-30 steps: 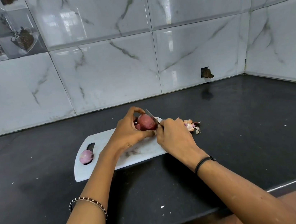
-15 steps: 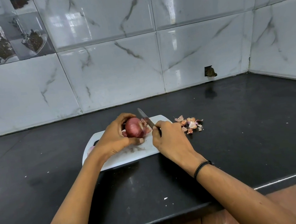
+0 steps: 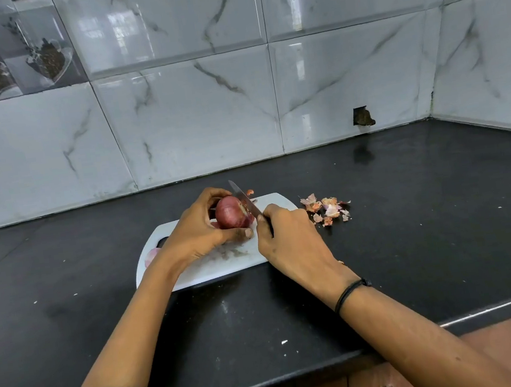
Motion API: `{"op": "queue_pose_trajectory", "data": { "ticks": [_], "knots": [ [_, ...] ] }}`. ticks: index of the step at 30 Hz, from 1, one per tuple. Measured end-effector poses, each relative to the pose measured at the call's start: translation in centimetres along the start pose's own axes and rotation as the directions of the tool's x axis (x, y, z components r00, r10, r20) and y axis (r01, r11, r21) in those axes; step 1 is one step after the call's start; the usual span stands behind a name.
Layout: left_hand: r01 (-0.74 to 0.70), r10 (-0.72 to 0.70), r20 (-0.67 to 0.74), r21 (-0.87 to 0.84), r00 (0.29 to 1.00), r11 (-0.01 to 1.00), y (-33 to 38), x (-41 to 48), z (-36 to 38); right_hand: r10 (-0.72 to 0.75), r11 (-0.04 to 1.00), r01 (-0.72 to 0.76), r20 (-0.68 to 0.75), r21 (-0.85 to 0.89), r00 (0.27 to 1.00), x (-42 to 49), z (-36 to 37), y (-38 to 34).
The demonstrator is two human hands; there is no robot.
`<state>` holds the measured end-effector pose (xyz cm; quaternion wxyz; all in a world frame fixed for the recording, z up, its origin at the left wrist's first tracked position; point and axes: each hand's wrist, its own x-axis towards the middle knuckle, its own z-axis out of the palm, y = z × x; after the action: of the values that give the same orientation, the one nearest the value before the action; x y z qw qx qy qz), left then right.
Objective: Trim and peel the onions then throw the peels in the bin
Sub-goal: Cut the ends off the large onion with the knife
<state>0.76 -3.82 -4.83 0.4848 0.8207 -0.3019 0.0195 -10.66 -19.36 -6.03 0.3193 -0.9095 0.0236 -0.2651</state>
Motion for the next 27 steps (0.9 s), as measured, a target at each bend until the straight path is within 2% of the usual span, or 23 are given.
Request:
{"op": "queue_pose_trajectory", "data": {
  "ticks": [3,7,14,18,21,27],
  "knots": [
    [-0.001,0.001,-0.012,0.036,1.0,0.999,0.0,-0.1,0.1,0.075,0.996,-0.074,0.014,-0.049,0.997,0.1,0.0,0.0],
    [-0.013,0.013,-0.002,0.076,1.0,0.997,0.2,-0.3,0.3,0.162,0.987,-0.162,0.015,-0.006,0.987,0.5,-0.2,0.2],
    [-0.03,0.032,-0.031,0.078,0.999,0.997,0.6,-0.9,0.4,0.079,0.992,-0.072,-0.066,0.101,0.995,0.2,-0.5,0.0],
    [-0.006,0.01,-0.06,0.066,0.998,0.998,0.4,-1.1,0.6,0.011,0.999,-0.01,-0.031,0.036,0.999,-0.2,-0.4,-0.4],
    [0.017,-0.013,-0.07,0.057,0.997,0.998,0.5,-1.2,0.6,0.04,0.996,-0.039,0.016,-0.081,0.999,-0.3,-0.2,-0.3],
    [0.034,-0.029,-0.069,0.068,0.997,0.997,0.5,-1.1,0.7,0.123,0.99,-0.124,-0.019,-0.061,0.992,0.0,-0.5,0.0]
  ]
}}
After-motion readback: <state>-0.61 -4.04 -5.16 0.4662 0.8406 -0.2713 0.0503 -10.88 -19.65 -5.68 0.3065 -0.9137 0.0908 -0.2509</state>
